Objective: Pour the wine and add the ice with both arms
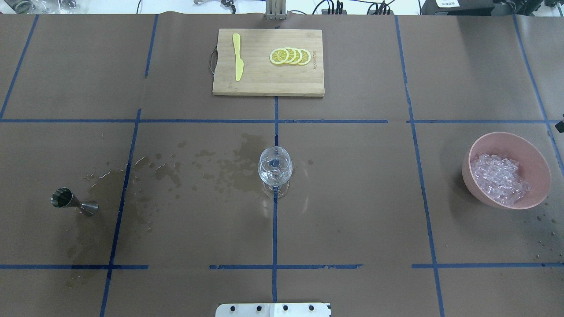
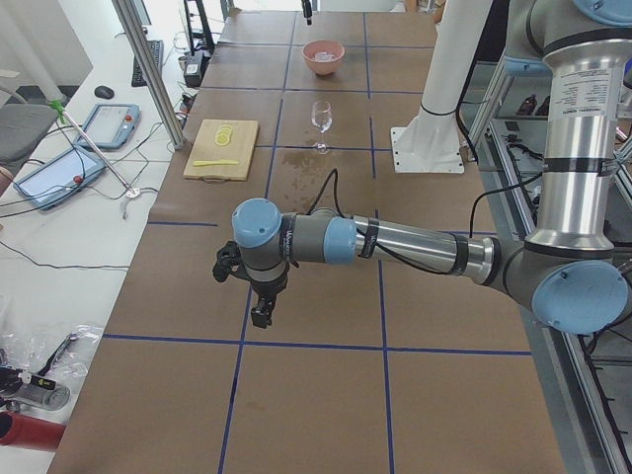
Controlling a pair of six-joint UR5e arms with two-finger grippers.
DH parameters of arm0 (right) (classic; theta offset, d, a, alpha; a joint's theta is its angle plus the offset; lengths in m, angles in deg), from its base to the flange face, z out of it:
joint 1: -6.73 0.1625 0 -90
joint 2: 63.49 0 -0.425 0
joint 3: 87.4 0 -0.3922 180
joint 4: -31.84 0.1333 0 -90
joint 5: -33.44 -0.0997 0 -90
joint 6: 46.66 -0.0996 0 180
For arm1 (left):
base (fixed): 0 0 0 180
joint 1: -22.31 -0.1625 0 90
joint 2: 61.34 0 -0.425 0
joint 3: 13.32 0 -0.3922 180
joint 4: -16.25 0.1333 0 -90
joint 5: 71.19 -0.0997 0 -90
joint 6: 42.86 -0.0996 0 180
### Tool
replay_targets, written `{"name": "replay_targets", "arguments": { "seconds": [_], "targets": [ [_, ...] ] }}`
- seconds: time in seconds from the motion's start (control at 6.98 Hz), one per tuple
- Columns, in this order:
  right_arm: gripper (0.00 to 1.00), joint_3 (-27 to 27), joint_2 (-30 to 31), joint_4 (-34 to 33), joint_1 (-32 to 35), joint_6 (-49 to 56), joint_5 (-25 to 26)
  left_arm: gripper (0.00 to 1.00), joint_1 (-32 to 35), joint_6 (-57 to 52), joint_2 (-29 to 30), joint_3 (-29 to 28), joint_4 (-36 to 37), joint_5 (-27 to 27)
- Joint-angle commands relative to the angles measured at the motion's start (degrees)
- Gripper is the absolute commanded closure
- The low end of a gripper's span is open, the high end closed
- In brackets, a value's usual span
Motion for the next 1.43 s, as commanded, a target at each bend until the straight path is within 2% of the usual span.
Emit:
{"name": "replay_targets", "arguments": {
  "seconds": [0.0,0.29,0.43,0.72,0.86,1.15,1.29],
  "targets": [
    [0.00,-1.60,5.38,7.94,0.05,-0.64,-0.27,0.00,0.51,-1.42,0.53,3.00,2.40,-0.32],
    [0.00,-1.09,4.73,8.88,0.05,-0.56,-0.19,0.00,0.33,-1.42,0.45,3.63,2.05,-0.32],
    [0.00,-1.17,2.63,8.88,0.05,-0.47,0.25,0.00,-0.19,-1.34,1.75,0.42,0.40,-0.06],
    [0.00,-0.73,2.17,8.88,0.05,-0.99,0.08,0.00,-0.11,-1.78,-1.37,-0.40,-6.36,0.81],
    [0.00,-1.17,2.08,8.97,0.05,-0.82,0.08,0.00,-0.46,-1.34,-1.14,-1.45,-13.52,5.43],
    [0.00,-0.30,2.08,8.88,0.05,-0.91,-0.01,0.00,-0.37,-1.42,-3.42,-3.83,-24.62,6.71],
    [0.00,-0.21,2.00,8.88,0.05,-0.74,-0.01,0.00,-1.16,5.80,-3.25,-3.57,-25.80,6.88]
  ]
}}
